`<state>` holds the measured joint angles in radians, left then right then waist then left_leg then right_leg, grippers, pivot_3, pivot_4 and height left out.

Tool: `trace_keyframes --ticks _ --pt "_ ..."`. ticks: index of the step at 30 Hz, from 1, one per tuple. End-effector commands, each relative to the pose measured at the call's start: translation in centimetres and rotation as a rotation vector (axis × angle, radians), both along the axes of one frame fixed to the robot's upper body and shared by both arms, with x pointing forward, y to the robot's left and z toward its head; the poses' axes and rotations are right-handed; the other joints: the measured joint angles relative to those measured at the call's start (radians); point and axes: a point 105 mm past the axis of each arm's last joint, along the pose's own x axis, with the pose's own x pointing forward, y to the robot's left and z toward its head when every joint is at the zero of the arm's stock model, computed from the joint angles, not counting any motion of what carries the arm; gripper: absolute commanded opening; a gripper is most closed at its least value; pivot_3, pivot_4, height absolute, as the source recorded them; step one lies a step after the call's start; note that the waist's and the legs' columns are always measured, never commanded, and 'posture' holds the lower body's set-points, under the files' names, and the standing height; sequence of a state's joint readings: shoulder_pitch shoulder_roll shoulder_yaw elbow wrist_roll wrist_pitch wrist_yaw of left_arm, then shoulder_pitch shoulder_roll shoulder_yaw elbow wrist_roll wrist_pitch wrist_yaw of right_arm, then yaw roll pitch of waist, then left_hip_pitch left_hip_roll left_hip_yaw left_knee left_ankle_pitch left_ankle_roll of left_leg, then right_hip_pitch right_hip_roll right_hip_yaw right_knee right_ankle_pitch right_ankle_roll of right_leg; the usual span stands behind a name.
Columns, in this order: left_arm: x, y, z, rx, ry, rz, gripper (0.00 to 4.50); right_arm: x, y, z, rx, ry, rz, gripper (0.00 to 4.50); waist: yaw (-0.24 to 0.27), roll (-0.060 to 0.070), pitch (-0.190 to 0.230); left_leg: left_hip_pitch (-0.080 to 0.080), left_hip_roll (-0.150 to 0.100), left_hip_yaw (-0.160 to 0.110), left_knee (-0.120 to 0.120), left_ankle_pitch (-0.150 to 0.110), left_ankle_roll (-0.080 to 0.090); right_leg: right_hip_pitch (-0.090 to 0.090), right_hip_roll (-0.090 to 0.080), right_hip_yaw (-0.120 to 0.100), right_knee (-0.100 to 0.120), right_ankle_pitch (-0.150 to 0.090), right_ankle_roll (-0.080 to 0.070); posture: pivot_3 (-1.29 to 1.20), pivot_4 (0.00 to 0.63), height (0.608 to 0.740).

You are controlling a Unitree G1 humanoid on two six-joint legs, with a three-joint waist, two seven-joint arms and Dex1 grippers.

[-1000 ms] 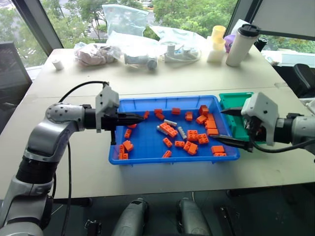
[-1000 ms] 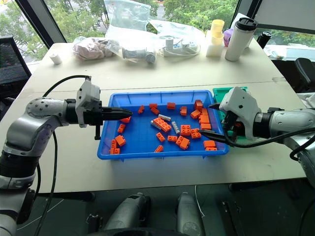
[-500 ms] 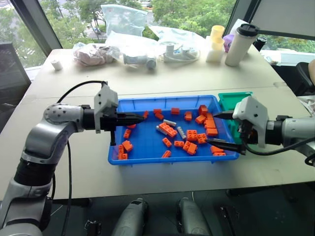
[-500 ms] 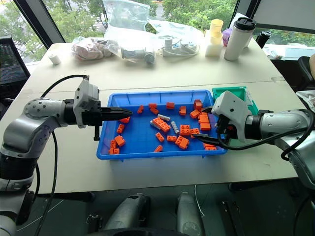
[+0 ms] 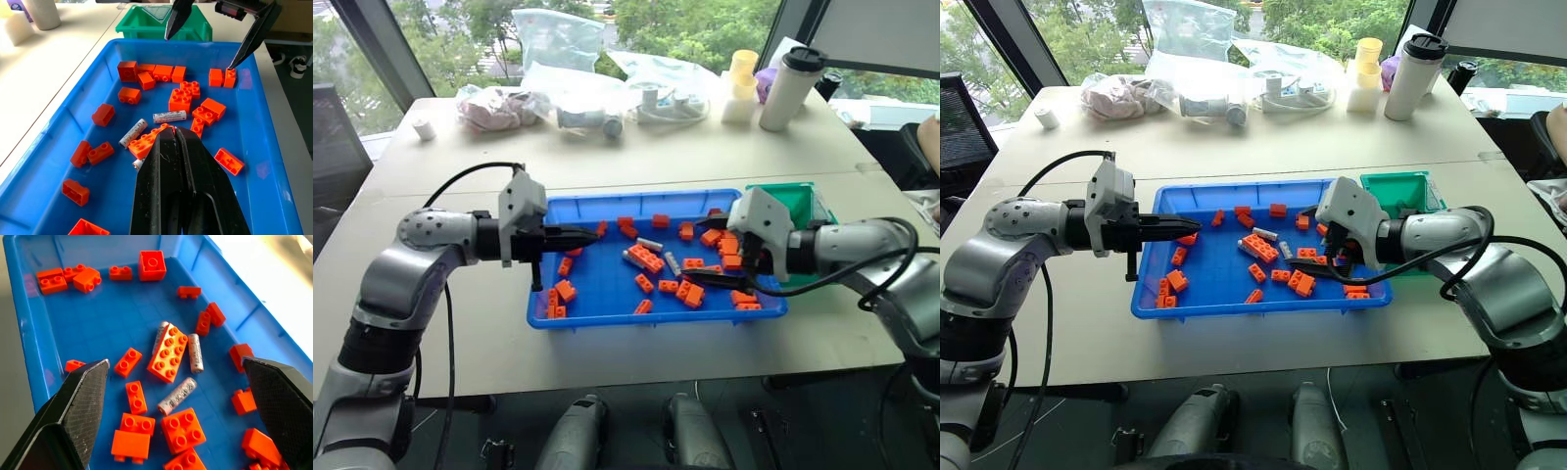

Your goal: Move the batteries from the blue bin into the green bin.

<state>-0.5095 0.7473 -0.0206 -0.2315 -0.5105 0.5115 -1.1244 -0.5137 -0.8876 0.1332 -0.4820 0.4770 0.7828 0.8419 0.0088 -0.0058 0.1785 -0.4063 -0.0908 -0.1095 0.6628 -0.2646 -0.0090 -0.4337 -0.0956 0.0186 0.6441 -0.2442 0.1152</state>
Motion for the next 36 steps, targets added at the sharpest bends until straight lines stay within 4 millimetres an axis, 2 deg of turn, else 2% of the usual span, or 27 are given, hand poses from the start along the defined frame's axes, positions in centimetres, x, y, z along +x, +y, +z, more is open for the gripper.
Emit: trace_keyframes --ticks 1,4,8,20,23,26,27,30,33,36 --pt "-0.2 -0.1 0.9 -0.005 -0.053 -0.002 0.00 0.7 2.2 -0.4 -0.001 -0.008 0.039 4.46 0.000 0.000 0.000 0.000 0.000 0.000 0.000 0.000 0.000 0.000 0.000 0.000 0.000 0.000 0.000 0.00 0.150 0.740" --pt "-0.2 -0.1 0.9 -0.007 -0.057 0.006 0.00 2.4 3.2 -1.8 -0.026 0.009 0.012 4.46 -0.002 0.000 0.000 0.000 0.000 0.000 0.000 0.000 0.000 0.000 0.001 0.000 0.000 0.000 0.000 0.00 0.150 0.740" --pt "-0.3 0.0 0.9 -0.009 -0.063 0.020 0.00 3.5 3.9 -3.2 -0.057 0.028 -0.018 4.46 0.002 0.000 0.000 0.000 -0.001 0.000 0.000 0.000 0.000 -0.001 0.001 0.000 0.001 0.000 0.000 0.00 0.150 0.740" --pt "-0.5 0.1 0.9 -0.008 -0.072 0.046 0.00 4.1 4.3 -5.5 -0.127 0.038 -0.033 4.46 -0.002 0.000 0.000 0.000 -0.001 0.000 0.000 0.000 0.000 -0.001 0.001 0.000 0.001 0.000 0.000 0.00 0.150 0.740" --pt "-0.5 0.1 0.9 -0.008 -0.073 0.047 0.00 4.1 4.2 -6.0 -0.148 0.036 -0.033 3.60 -0.003 0.000 0.000 0.000 -0.001 0.000 0.000 0.000 0.000 -0.001 0.001 0.000 0.001 0.000 0.000 0.00 0.150 0.740" --pt "-0.4 0.0 0.9 -0.009 -0.076 0.049 0.00 4.3 4.3 -6.3 -0.160 0.038 -0.036 2.09 -0.004 0.000 0.000 0.000 -0.001 0.000 0.000 0.000 0.000 -0.001 0.001 0.000 0.001 0.000 0.000 0.00 0.150 0.740" --pt "-0.4 0.0 0.9 -0.010 -0.077 0.050 0.00 4.3 4.2 -6.5 -0.171 0.036 -0.039 1.44 -0.004 0.000 0.000 0.000 -0.001 0.000 0.000 0.000 0.000 -0.001 0.001 0.000 0.001 0.000 0.000 0.00 0.150 0.740" --pt "-0.3 -0.1 0.9 -0.010 -0.079 0.050 0.00 4.3 4.0 -6.9 -0.205 0.029 -0.033 0.05 -0.004 0.000 0.000 0.000 -0.001 0.000 0.000 0.000 -0.001 -0.001 0.001 0.000 0.001 0.000 0.000 0.00 0.150 0.740" --pt "-0.3 -0.1 0.9 -0.011 -0.082 0.051 0.00 4.3 4.0 -6.4 -0.211 0.007 -0.029 0.05 -0.004 0.000 0.000 0.000 -0.001 0.000 0.000 0.000 -0.001 -0.001 0.002 0.000 0.001 0.000 0.000 0.00 0.150 0.740" --pt "-0.2 -0.1 1.0 -0.011 -0.086 0.051 0.00 4.2 4.0 -5.0 -0.188 -0.024 -0.034 0.05 -0.005 0.000 0.000 0.000 -0.001 0.000 0.000 0.000 -0.001 -0.001 0.002 0.000 0.001 0.000 0.000 0.00 0.150 0.740"
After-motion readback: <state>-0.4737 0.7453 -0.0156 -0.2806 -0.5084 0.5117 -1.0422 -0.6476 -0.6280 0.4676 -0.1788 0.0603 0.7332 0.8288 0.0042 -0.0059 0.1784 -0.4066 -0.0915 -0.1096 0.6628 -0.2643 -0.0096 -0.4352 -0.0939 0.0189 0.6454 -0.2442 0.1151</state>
